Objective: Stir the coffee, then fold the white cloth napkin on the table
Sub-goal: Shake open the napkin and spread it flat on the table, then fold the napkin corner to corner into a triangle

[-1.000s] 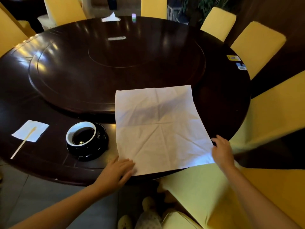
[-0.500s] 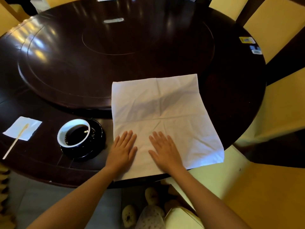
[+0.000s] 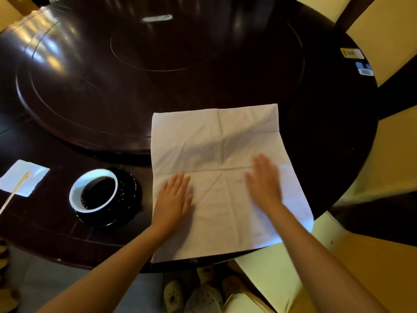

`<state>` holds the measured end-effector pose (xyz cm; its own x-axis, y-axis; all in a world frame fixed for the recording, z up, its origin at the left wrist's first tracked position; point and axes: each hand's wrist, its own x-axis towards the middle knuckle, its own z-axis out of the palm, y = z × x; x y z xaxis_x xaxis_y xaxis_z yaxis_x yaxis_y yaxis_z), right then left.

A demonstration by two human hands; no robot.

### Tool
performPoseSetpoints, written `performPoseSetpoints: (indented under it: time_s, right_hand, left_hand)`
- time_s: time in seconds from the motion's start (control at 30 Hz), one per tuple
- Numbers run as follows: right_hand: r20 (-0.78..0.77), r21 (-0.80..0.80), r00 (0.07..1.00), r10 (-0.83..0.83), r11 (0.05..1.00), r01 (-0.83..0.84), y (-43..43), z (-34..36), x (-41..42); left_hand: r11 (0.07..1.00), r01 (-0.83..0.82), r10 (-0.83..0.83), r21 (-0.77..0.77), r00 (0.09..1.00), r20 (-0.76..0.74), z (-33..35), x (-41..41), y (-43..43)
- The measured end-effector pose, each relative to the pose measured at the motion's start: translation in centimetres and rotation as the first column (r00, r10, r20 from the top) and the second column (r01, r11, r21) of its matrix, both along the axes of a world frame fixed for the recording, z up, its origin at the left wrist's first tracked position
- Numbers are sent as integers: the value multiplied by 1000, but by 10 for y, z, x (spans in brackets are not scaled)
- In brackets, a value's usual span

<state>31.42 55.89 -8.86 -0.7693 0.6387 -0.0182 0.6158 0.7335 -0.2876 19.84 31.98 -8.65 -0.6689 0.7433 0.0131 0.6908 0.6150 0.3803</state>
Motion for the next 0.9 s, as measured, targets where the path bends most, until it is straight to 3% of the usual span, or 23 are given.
performPoseSetpoints:
  time_s: [0.1,0.2,0.33,0.53,0.63,0.7,0.8,0.9]
  right_hand:
    - [60,-66,938,342,939,-338,-58,0,-49]
    - [118,-29,913,390,920,-390,-65,-10,-59]
    - [114,83,957,265,958,-275,-13,-22,-36]
    - [149,122,987,58,990,-76,68,-19,-14]
    - [209,117,972,-105,990,81,88,-6,-20]
    - [97,90,981,-169,983,161,88,6,-37]
    - [-141,78,986,91,994,-81,57,30,-86]
    - [-30,21,918,396,918,-396,17,48,-139]
  left_hand:
    - [999,-10,9,31,999,42,4,-13,44]
    - [997,-57,62,-57,994,87,-6,-24,53]
    - [986,-1,3,-166,1000,8,-17,-30,38]
    - [987,9,-8,-163,1000,13,-17,-30,37]
    - [993,-10,18,-121,998,66,-9,-29,41]
    - [995,-92,89,23,989,116,8,-29,51]
    - [959,-85,82,272,996,25,35,-43,82]
    - [944,-187,178,272,982,60,51,-78,123]
